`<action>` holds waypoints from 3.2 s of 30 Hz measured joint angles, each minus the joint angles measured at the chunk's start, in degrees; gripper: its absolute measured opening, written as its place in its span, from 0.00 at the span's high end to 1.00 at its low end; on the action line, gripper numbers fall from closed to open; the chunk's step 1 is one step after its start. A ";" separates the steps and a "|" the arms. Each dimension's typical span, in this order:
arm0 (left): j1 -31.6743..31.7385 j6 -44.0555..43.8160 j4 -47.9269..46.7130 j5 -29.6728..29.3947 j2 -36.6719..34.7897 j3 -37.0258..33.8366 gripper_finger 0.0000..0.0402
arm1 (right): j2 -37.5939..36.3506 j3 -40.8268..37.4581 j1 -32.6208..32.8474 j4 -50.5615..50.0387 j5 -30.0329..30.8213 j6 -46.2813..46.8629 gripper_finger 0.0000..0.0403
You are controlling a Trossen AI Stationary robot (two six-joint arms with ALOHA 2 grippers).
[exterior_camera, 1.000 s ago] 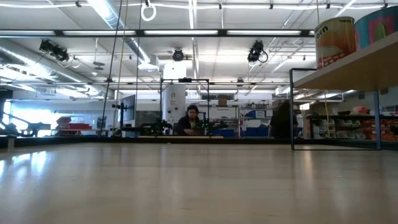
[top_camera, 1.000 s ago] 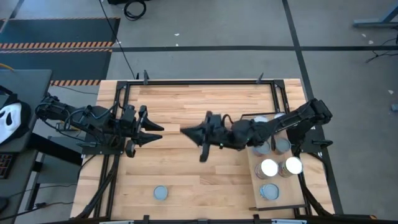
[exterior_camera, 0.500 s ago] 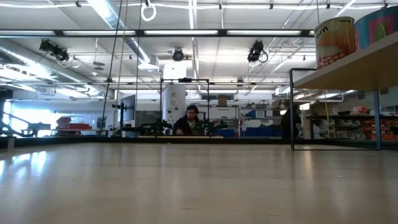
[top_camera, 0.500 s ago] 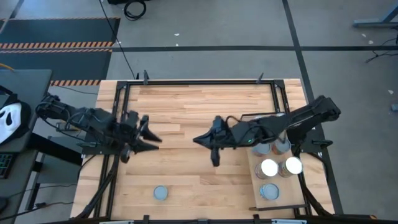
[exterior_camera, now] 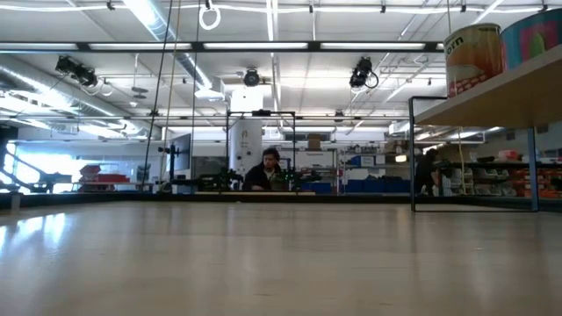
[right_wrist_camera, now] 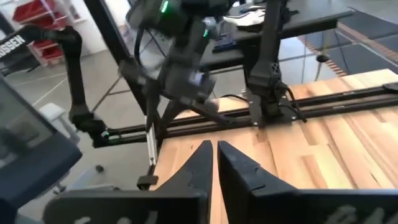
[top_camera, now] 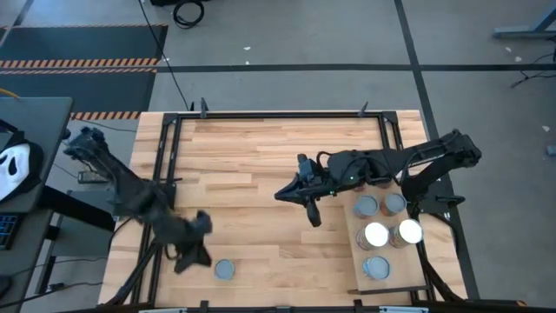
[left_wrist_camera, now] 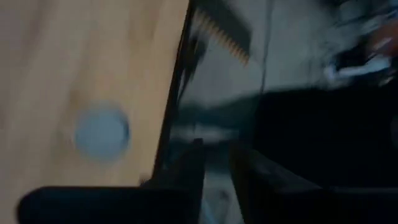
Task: Pick and place cans onto a shelf
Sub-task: Put the canned peas on the shelf
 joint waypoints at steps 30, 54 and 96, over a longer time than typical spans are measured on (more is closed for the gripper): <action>5.19 13.19 14.59 -8.63 32.69 0.04 0.99 | -4.01 0.00 -0.16 -8.89 -8.75 -9.12 0.72; 7.75 10.10 -3.36 -23.24 4.90 0.02 0.98 | 16.06 0.00 2.36 -5.07 -4.69 -12.46 0.51; 13.28 11.44 -7.68 -32.39 3.75 -0.02 0.97 | 33.58 -0.01 2.28 -7.22 -3.55 -13.93 0.27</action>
